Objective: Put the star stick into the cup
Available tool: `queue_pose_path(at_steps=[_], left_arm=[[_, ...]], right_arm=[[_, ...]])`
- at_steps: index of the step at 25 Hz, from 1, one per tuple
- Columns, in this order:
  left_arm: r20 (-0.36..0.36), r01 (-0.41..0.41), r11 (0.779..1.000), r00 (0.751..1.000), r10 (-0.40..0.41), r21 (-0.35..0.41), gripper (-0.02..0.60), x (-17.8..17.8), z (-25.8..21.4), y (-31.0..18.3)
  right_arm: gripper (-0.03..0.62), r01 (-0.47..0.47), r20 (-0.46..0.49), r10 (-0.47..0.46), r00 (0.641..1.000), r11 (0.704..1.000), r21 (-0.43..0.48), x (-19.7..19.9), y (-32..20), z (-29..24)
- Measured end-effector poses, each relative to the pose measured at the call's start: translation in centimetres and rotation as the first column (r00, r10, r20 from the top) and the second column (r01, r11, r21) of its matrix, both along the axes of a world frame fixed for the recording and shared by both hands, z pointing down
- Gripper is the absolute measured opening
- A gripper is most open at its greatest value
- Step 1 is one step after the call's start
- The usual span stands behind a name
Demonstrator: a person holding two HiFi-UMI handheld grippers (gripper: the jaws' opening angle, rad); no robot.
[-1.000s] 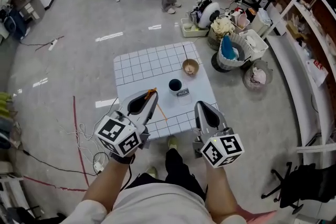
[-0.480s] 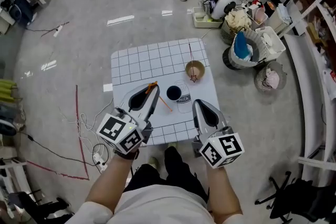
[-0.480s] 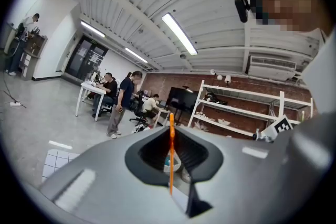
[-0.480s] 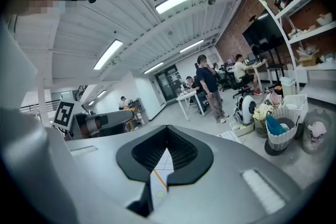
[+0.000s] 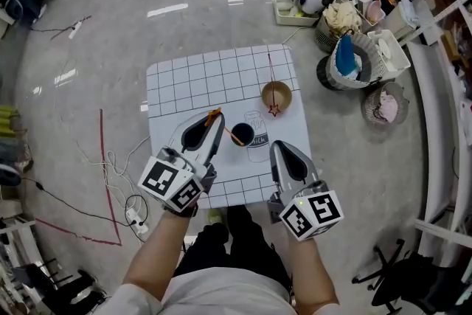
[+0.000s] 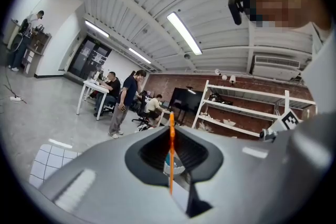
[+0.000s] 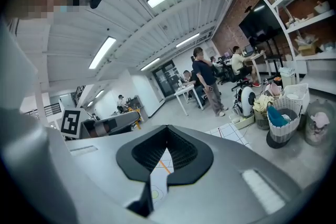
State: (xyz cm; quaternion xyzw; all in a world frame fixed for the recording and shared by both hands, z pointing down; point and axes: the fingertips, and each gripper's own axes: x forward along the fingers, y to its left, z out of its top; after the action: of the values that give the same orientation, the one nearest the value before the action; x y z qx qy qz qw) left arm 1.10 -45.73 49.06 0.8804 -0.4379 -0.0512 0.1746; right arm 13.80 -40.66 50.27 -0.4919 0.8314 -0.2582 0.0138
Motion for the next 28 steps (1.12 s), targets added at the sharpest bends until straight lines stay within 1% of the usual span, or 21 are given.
queue_pose_path(at_steps=[4, 10, 15, 21, 24, 28], left_arm=[[-0.003, 0.006, 1.000, 1.000, -0.006, -0.002, 0.023, 0.2, 2.6, -1.1], [-0.033, 0.044, 0.999, 0.998, -0.045, -0.028, 0.023, -0.2, 6.9, -2.0], [-0.054, 0.070, 0.997, 0.996, -0.072, -0.037, 0.023, -0.4, 9.6, -2.0], [-0.090, 0.106, 0.992, 0.990, -0.112, -0.066, 0.023, -0.9, 12.6, -1.5], [-0.101, 0.089, 0.994, 0.990, -0.095, -0.062, 0.023, -0.5, 13.5, -1.2], [-0.087, 0.056, 0.997, 0.994, -0.061, -0.061, 0.024, 0.3, 14.5, -0.6]], right_arm=[[0.012, -0.004, 0.002, 0.004, 1.000, 1.000, -0.027, -0.2, -0.9, 2.2], [0.012, -0.005, -0.004, 0.005, 1.000, 0.999, -0.051, -0.5, -1.7, 5.2], [0.013, -0.013, -0.016, 0.012, 1.000, 0.998, -0.061, -0.5, -1.3, 7.0], [0.012, -0.038, -0.021, 0.036, 0.999, 0.997, -0.062, 0.0, -0.6, 8.6], [0.012, -0.046, -0.031, 0.045, 0.999, 0.997, -0.060, 0.1, -0.3, 9.0], [0.012, -0.063, -0.037, 0.061, 0.997, 0.996, -0.061, 0.4, 0.5, 9.4]])
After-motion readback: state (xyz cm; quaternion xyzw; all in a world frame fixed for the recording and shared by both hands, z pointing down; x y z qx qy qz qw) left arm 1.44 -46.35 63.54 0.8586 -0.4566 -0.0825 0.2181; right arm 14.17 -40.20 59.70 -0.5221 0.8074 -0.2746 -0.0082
